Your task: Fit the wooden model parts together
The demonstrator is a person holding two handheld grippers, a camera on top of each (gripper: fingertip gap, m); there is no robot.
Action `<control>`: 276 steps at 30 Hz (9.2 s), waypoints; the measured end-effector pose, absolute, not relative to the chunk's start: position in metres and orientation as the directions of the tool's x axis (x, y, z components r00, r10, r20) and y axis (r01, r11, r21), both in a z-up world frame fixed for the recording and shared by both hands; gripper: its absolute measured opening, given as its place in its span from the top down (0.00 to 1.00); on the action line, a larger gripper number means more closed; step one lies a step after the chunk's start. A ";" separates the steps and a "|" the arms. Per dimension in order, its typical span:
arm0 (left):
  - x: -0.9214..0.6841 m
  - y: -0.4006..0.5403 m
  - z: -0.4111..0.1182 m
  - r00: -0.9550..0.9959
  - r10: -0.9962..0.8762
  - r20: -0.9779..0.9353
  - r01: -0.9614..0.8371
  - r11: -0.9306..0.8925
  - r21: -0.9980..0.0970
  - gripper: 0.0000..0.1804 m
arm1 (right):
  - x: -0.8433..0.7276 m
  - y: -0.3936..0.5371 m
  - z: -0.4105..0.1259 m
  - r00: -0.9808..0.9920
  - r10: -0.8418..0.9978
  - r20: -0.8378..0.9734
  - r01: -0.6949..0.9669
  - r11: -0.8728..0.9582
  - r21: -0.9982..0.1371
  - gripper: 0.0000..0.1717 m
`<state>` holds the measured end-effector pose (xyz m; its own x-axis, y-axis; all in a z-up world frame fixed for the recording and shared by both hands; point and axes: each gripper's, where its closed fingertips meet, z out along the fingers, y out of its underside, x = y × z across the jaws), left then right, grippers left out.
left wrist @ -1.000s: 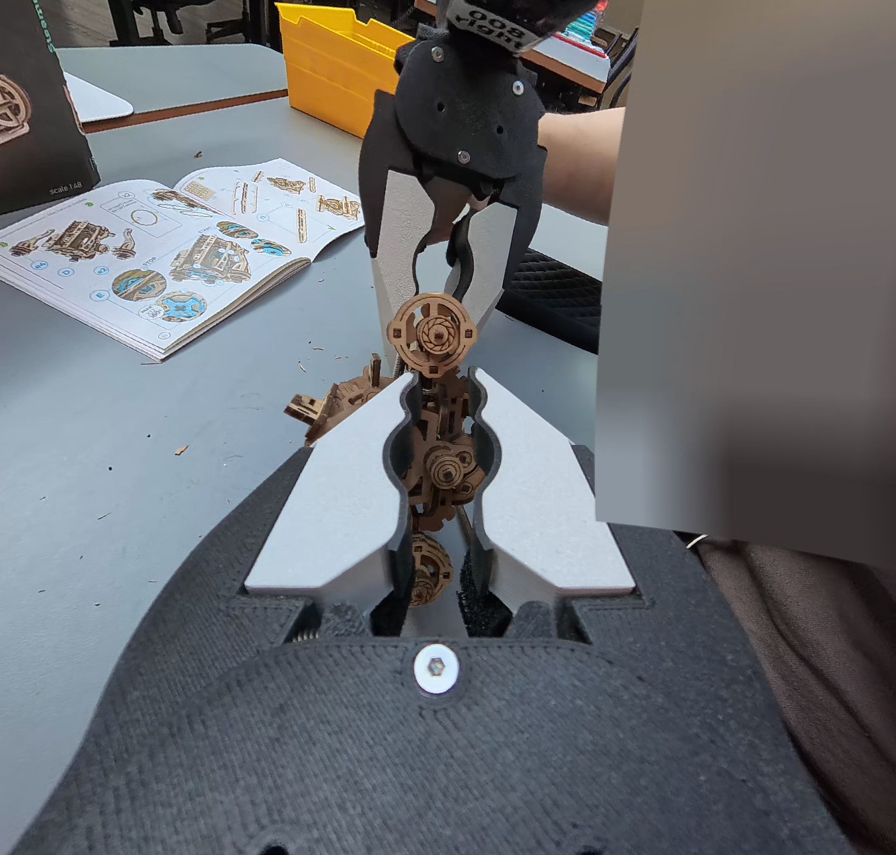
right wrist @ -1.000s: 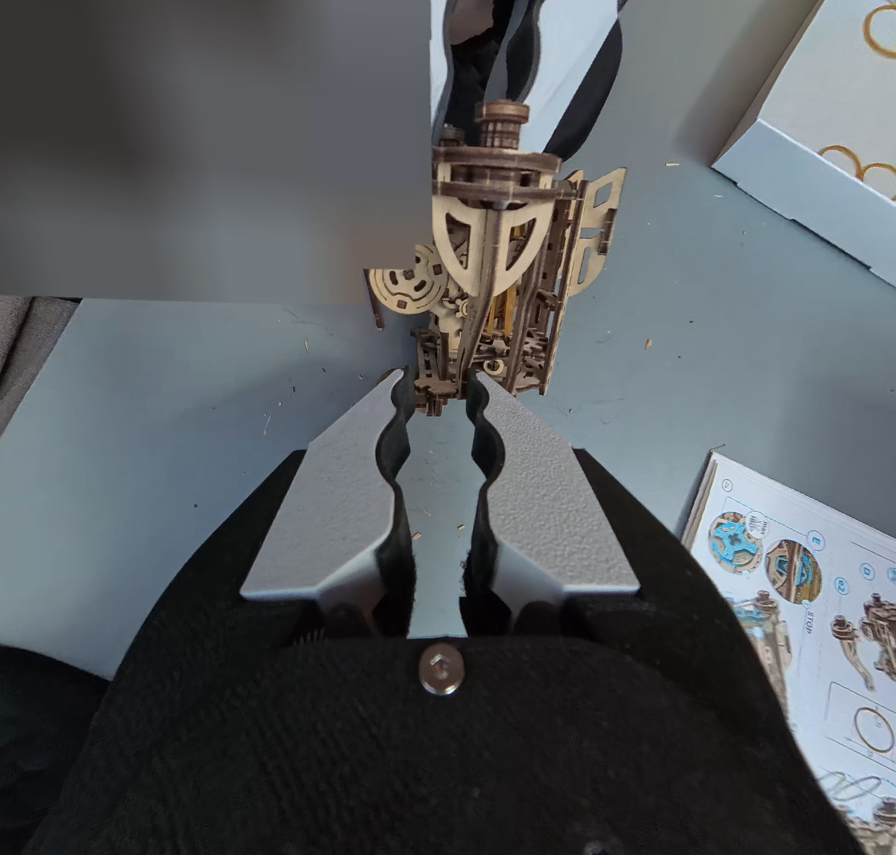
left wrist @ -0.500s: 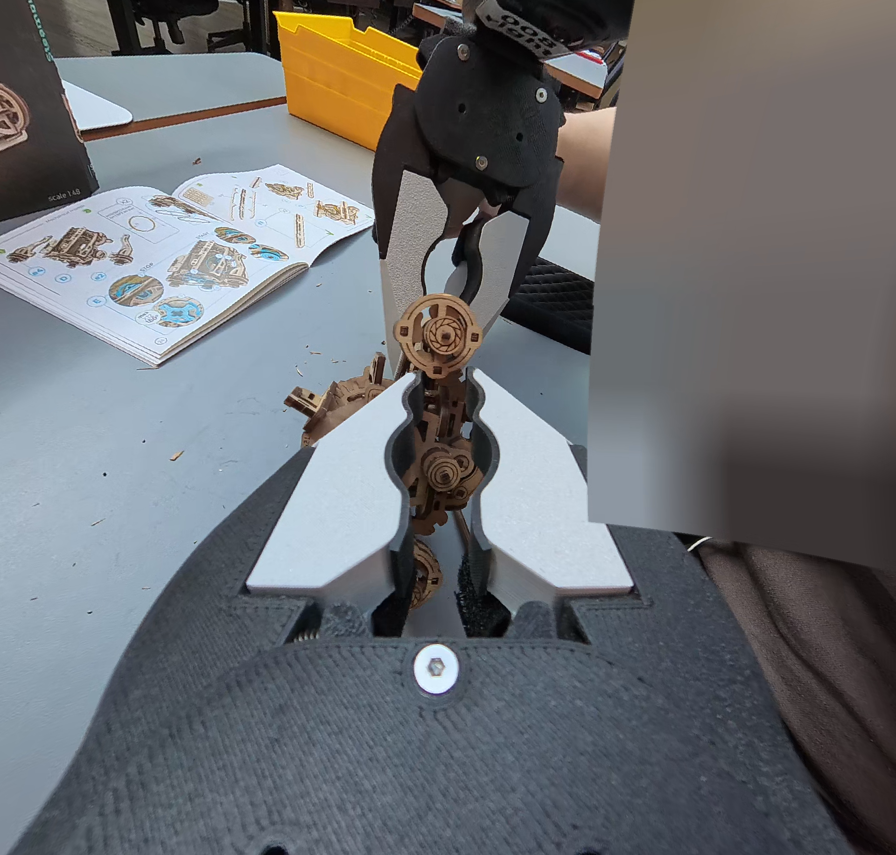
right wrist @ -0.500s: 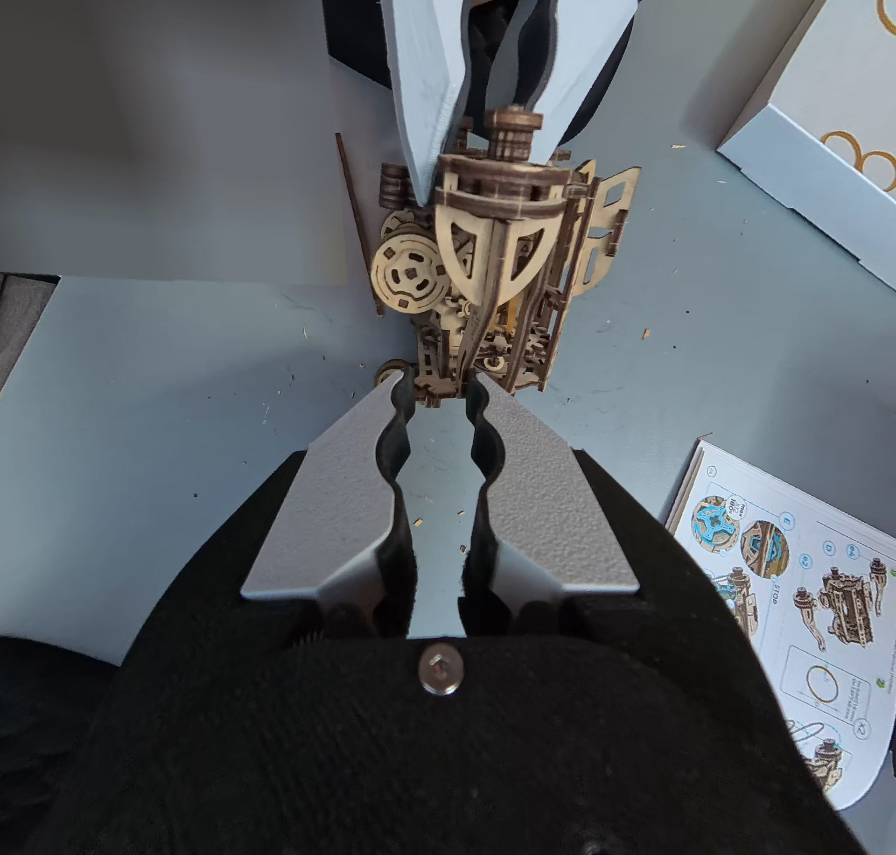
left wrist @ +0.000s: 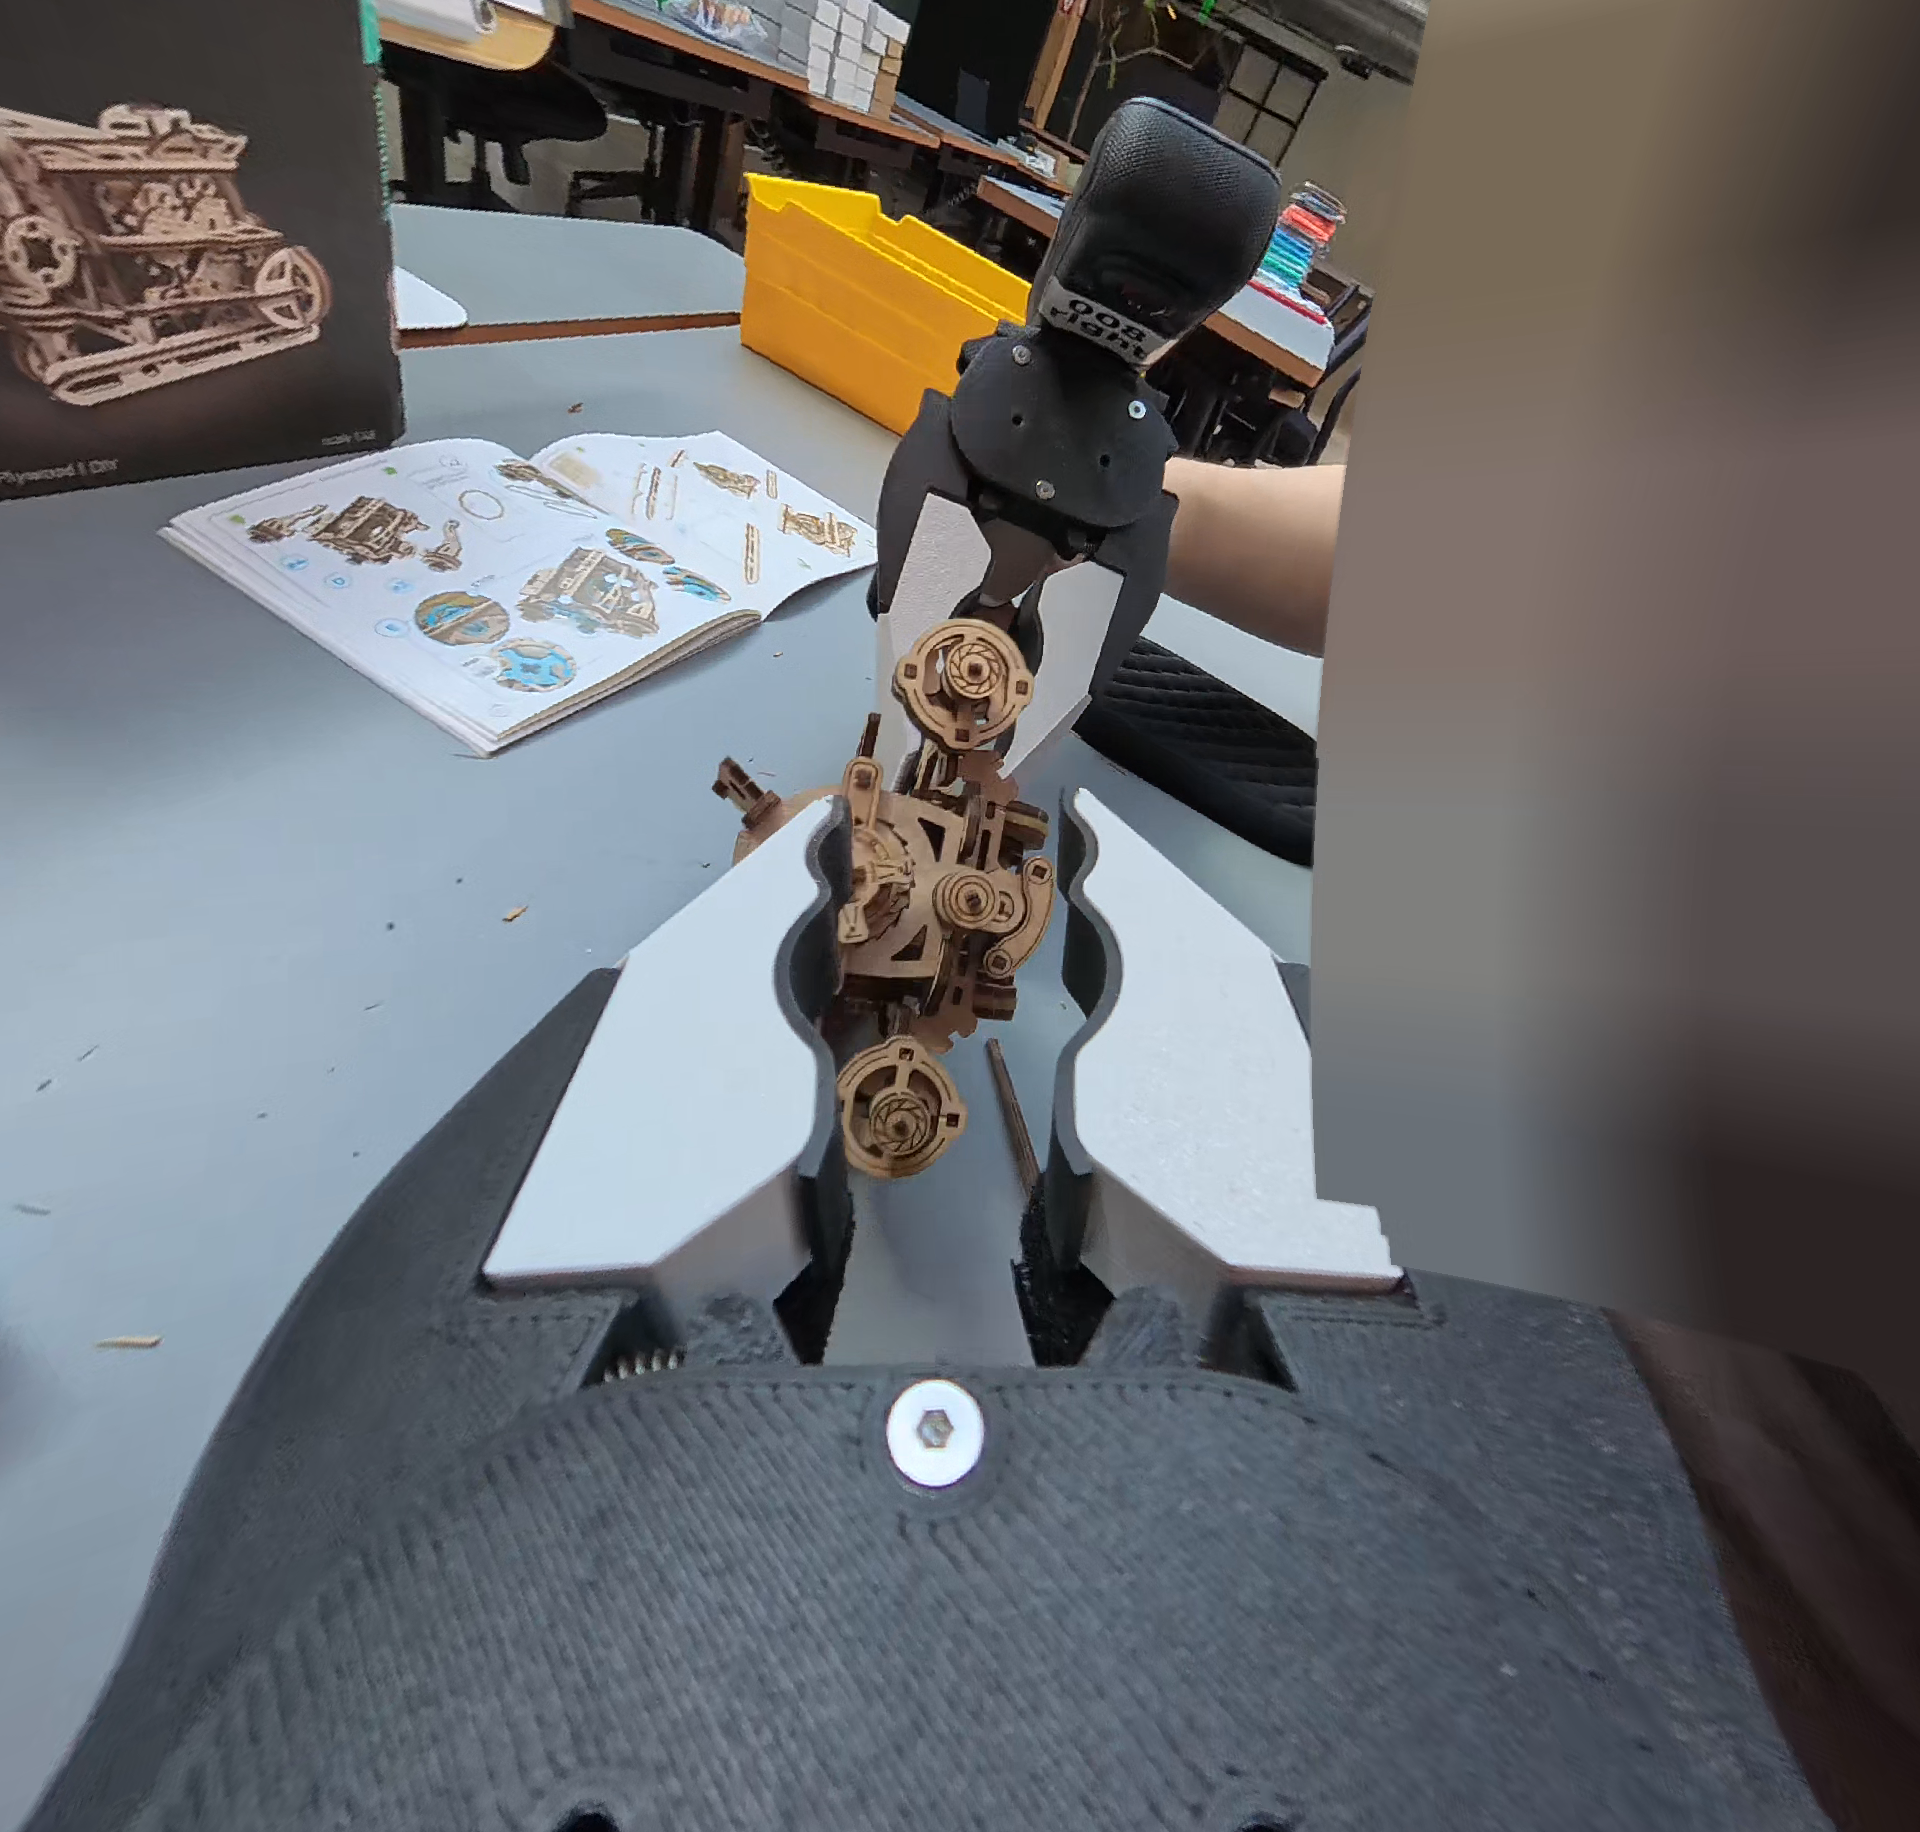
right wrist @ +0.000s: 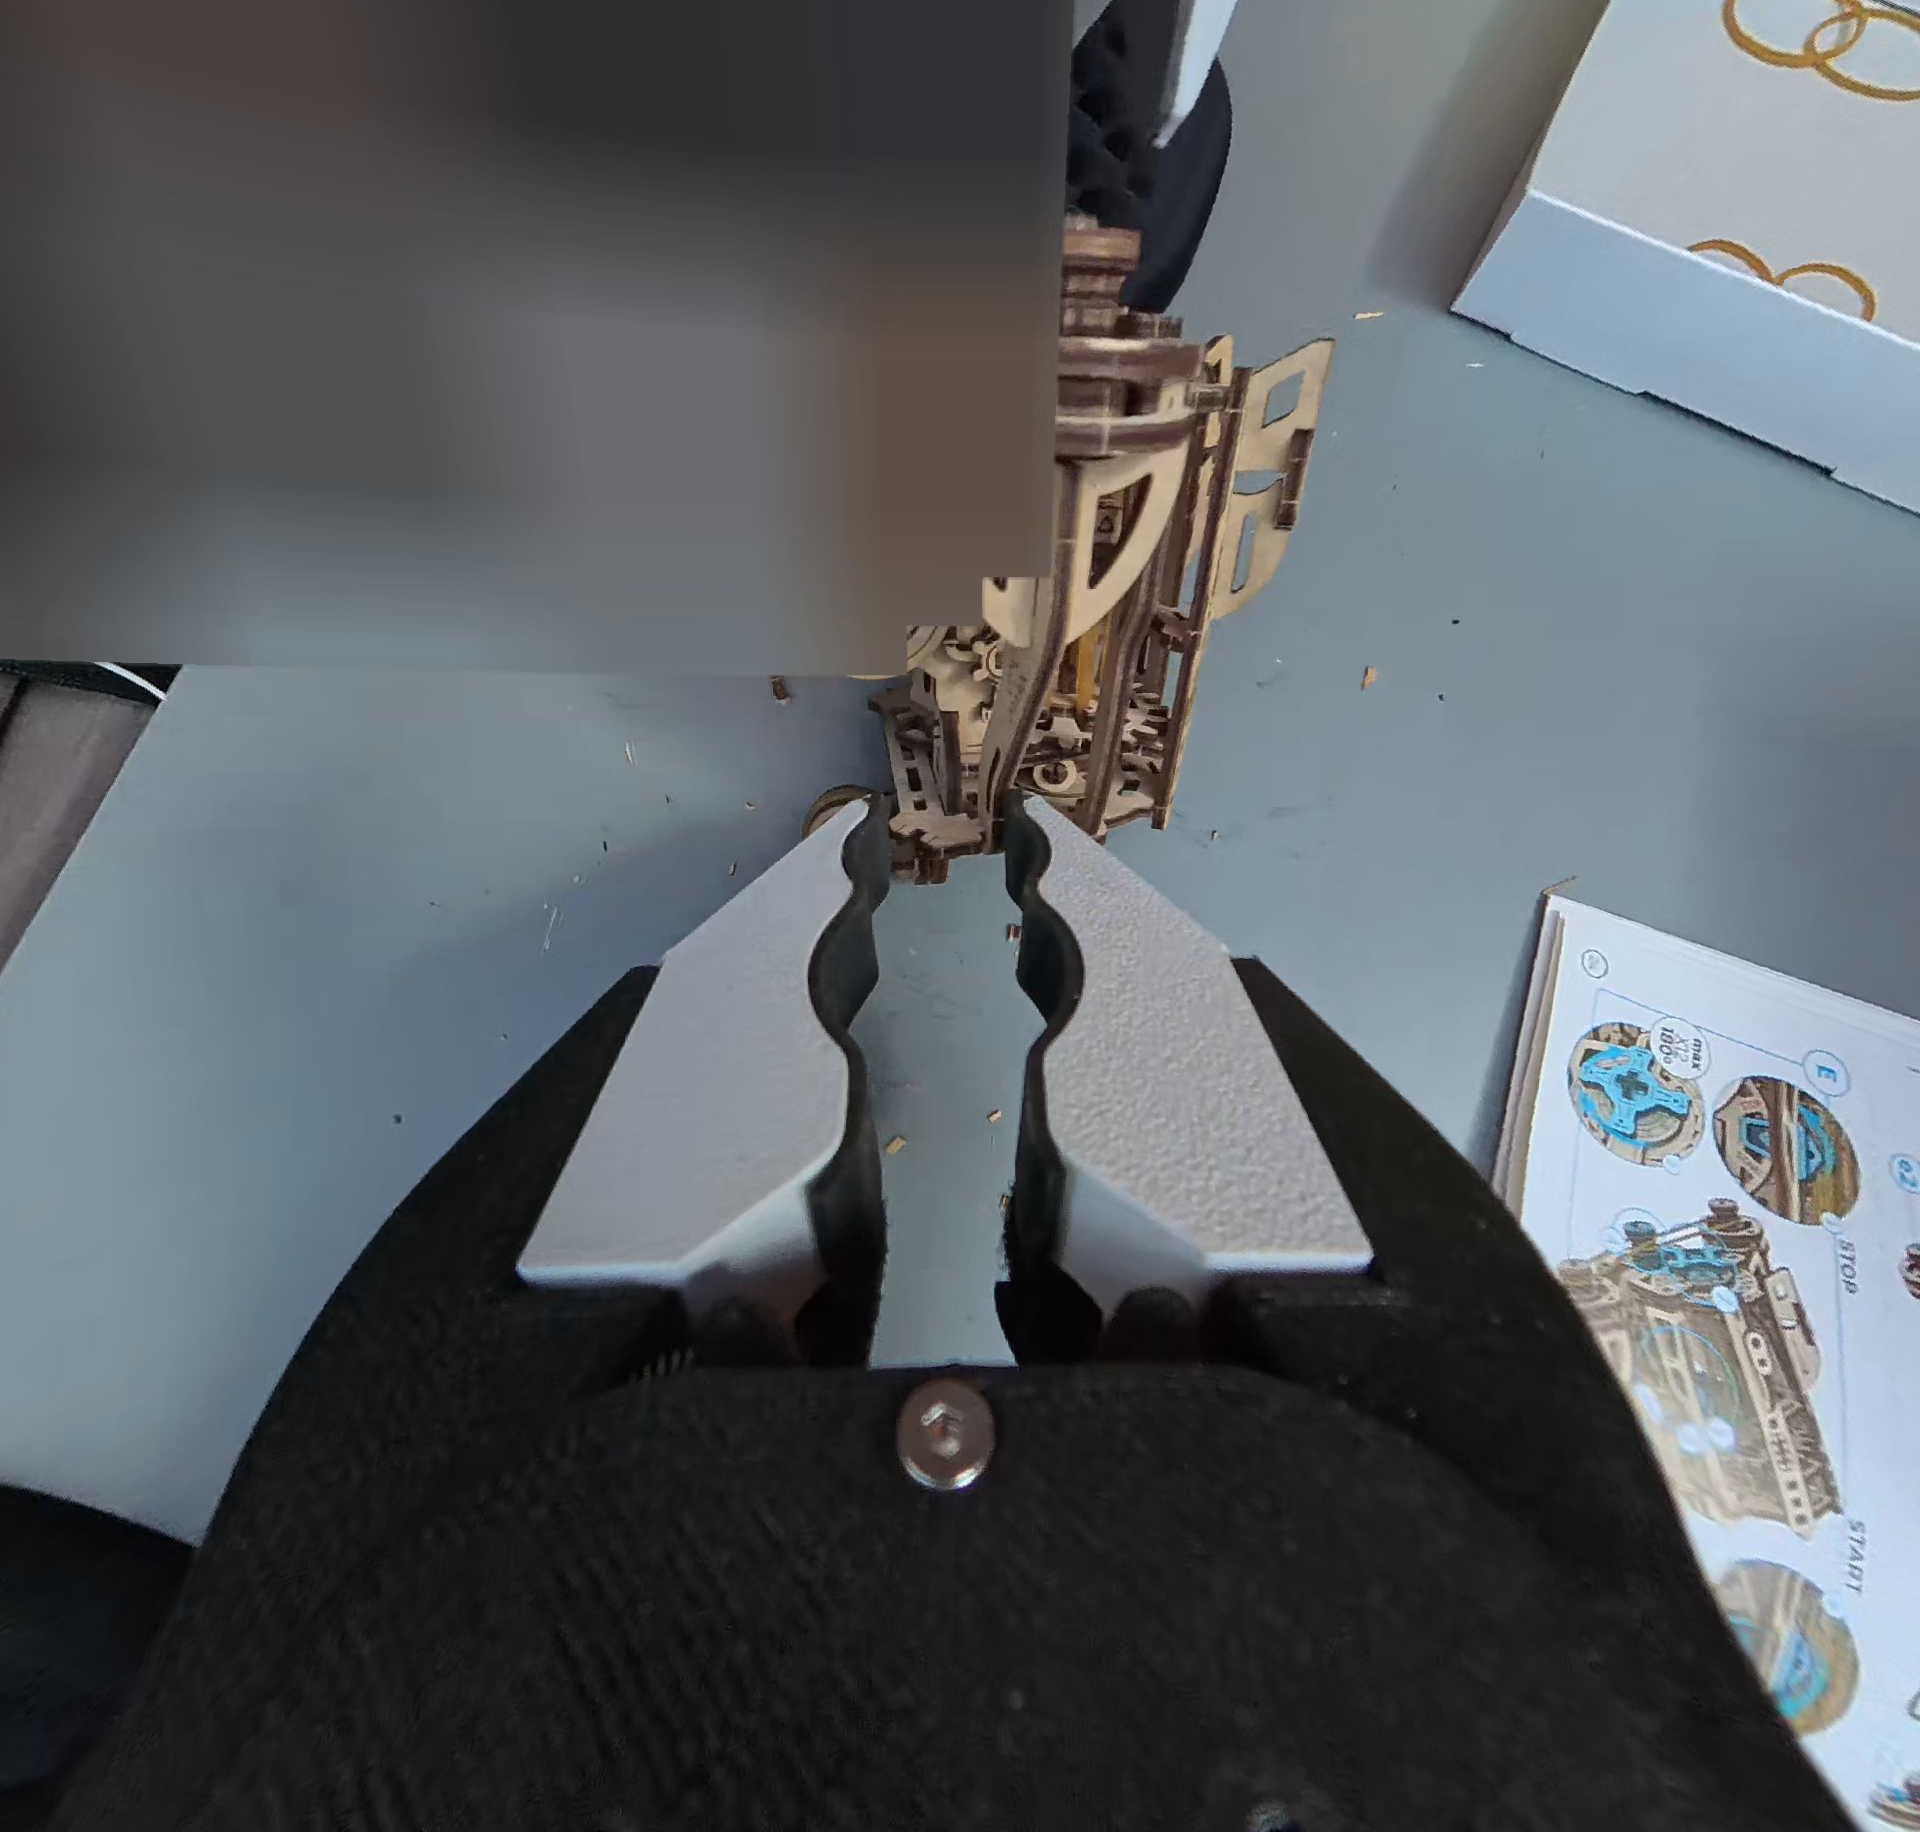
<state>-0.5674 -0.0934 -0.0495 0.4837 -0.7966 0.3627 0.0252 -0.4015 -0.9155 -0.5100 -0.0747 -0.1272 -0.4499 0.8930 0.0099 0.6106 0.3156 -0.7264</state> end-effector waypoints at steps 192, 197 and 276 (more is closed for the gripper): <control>-0.588 -0.078 -0.106 0.439 -0.876 0.201 -0.315 -0.359 -0.879 0.66 | -0.490 -0.050 -0.122 0.172 0.985 0.018 0.401 -0.053 -0.915 0.68; -0.590 -0.079 -0.106 0.444 -0.880 0.170 -0.340 -0.341 -0.876 0.64 | -0.493 -0.054 -0.122 0.135 0.990 0.028 0.402 -0.029 -0.915 0.68; -0.567 -0.048 -0.093 0.536 -0.824 0.184 -0.244 -0.360 -0.900 0.47 | -0.505 -0.027 -0.109 0.196 0.921 -0.337 0.225 -0.376 -0.899 0.47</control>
<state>-0.5668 -0.0479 -0.0931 0.5361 -0.8238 0.1842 -0.2441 -0.3602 -0.9004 -0.5047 -0.0269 -0.1093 0.1958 0.9211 -0.3366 0.2248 -0.3762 -0.8988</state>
